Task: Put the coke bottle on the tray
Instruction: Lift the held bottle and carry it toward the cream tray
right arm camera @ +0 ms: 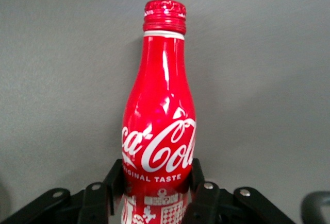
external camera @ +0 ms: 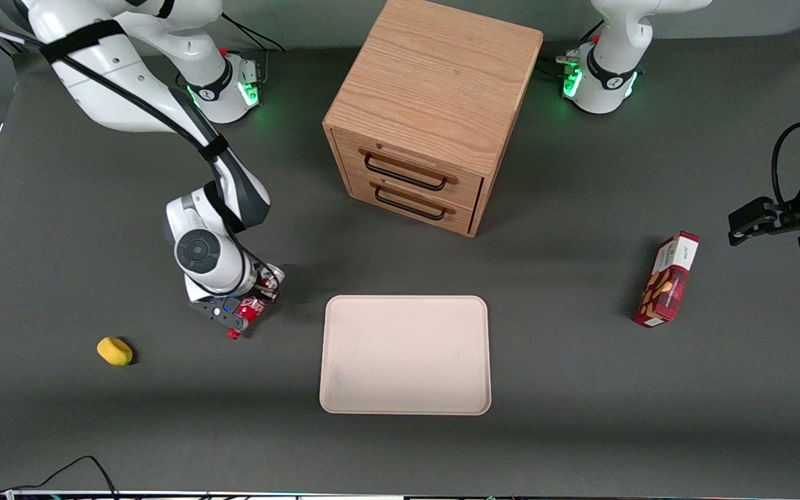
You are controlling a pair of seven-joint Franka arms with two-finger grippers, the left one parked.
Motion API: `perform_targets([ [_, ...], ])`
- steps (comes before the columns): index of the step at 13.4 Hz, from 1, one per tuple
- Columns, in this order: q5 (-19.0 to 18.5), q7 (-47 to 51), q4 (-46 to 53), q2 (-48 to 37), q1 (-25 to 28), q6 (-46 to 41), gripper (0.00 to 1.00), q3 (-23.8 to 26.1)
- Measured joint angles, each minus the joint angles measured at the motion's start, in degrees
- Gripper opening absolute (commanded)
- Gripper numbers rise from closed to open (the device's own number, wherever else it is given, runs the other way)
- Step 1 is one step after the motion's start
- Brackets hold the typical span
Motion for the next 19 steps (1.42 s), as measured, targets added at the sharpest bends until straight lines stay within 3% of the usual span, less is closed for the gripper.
perform_targets([
  [3,4.1,-1.2,1.8,-6.9,-0.7,-8.8,0.00,0.8],
  [8,11.0,-8.2,12.9,-16.6,-2.5,-32.4,0.00,0.8],
  [12,11.9,-10.7,25.1,-16.3,-2.9,-44.6,0.00,0.8],
  [19,12.0,-11.2,40.4,-5.2,-1.4,-51.6,0.00,1.1],
])
